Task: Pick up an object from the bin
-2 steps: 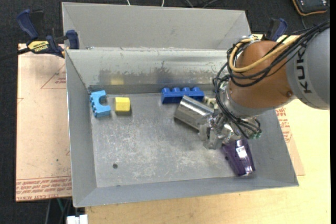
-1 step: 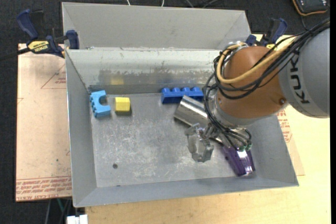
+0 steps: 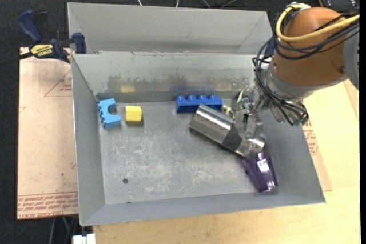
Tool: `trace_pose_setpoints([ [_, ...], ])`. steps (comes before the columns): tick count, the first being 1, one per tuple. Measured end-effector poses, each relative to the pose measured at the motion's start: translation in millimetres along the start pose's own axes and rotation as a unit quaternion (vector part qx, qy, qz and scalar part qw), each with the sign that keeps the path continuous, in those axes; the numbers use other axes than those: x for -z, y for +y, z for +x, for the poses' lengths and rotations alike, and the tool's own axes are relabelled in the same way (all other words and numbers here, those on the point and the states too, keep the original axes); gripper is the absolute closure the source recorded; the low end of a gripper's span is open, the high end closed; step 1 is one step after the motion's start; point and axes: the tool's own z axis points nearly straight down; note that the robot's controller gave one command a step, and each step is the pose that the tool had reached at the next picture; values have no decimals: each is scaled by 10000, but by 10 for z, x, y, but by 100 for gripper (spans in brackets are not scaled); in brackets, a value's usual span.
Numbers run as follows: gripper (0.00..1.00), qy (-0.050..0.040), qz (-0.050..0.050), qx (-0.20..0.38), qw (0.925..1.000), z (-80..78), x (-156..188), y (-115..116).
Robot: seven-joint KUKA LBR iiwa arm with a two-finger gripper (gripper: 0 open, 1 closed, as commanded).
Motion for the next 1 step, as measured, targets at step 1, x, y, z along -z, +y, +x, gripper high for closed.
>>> trace_pose_setpoints([
  [1, 100, 69, -61, 5, 10000, 84, -8, 56],
])
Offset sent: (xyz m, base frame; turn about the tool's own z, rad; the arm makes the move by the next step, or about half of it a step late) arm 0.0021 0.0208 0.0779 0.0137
